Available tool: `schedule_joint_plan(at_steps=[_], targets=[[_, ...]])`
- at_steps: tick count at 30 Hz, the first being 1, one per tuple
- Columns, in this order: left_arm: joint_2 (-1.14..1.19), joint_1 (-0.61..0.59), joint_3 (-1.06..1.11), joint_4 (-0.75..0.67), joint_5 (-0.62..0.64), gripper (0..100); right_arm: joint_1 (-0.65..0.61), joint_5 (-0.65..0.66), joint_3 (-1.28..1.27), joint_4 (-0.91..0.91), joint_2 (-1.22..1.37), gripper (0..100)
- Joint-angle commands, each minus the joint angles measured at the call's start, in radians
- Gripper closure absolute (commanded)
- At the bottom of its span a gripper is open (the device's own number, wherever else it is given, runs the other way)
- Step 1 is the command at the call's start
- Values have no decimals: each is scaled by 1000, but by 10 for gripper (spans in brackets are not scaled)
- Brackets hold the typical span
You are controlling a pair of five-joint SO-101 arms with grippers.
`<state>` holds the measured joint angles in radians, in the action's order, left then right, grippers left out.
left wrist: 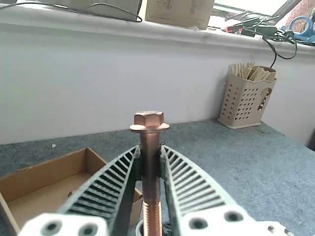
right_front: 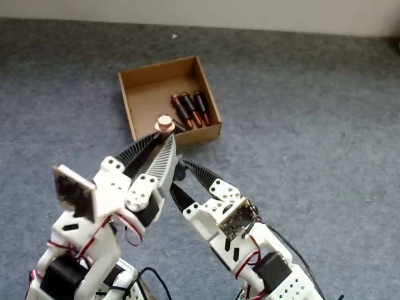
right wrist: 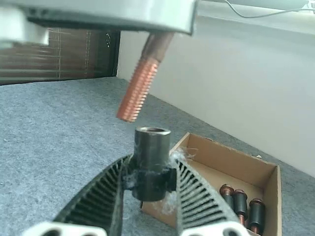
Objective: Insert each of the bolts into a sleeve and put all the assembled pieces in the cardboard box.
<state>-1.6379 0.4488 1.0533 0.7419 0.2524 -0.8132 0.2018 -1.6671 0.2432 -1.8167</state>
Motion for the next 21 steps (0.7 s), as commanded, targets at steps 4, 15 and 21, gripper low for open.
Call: schedule_joint_plan(at_steps=[4, 15, 21], targets=[[-48, 10, 38, -6, 9, 995, 5, -61, 39, -33, -19, 995], [-45, 10, 38, -100, 9, 995, 4, -61, 30, -31, -19, 995], [-44, 10, 47, -100, 9, 995, -56, -60, 38, -31, -19, 995]])
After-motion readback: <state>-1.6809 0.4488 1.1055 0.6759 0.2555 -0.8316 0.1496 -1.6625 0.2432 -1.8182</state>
